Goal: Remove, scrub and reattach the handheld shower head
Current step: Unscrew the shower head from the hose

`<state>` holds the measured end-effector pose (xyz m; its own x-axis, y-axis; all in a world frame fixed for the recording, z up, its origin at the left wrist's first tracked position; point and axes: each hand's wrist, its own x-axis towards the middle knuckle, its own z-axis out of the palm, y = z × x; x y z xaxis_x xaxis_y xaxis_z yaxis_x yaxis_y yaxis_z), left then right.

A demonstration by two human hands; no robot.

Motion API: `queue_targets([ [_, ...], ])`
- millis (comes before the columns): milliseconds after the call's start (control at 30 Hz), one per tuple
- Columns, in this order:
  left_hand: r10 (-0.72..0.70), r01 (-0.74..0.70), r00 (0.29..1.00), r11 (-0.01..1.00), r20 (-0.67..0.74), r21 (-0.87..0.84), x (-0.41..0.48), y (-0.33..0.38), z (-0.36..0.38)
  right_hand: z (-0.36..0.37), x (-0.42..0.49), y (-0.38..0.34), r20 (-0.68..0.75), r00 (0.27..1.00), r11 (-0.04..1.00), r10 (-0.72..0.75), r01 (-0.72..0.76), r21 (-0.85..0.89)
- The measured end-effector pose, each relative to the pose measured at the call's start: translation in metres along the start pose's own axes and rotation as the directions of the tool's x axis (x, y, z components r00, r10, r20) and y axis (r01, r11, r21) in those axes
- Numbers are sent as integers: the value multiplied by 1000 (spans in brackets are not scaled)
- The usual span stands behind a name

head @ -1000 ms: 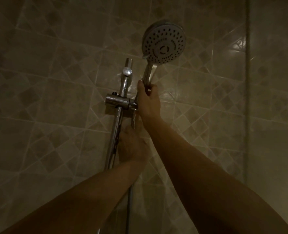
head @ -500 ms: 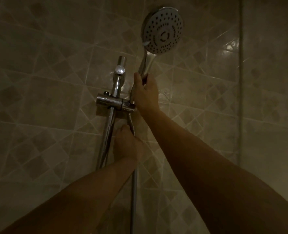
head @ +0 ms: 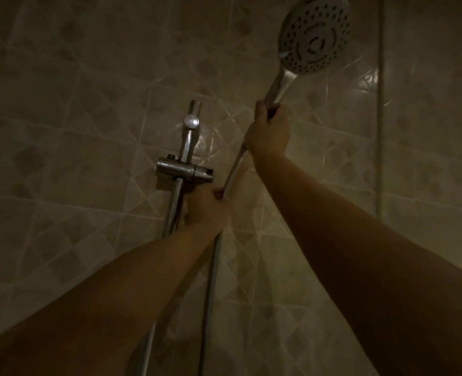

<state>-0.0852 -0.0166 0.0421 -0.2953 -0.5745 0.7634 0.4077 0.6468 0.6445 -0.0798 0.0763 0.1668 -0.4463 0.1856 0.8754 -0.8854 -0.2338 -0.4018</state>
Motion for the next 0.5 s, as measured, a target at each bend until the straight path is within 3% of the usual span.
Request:
queue_targets([
  [133, 27, -22, 997, 997, 71, -71, -5, 20, 14, -24, 16, -16, 23, 1000, 998, 13, -12, -64],
  [433, 39, -31, 984, 998, 171, -54, -34, 51, 9, -78, -2, -40, 155, 986, 978, 62, -29, -206],
  [500, 22, 5, 980, 990, 196, -139, -42, 72, 5, -90, -4, -50, 182, 979, 973, 86, -44, -227],
])
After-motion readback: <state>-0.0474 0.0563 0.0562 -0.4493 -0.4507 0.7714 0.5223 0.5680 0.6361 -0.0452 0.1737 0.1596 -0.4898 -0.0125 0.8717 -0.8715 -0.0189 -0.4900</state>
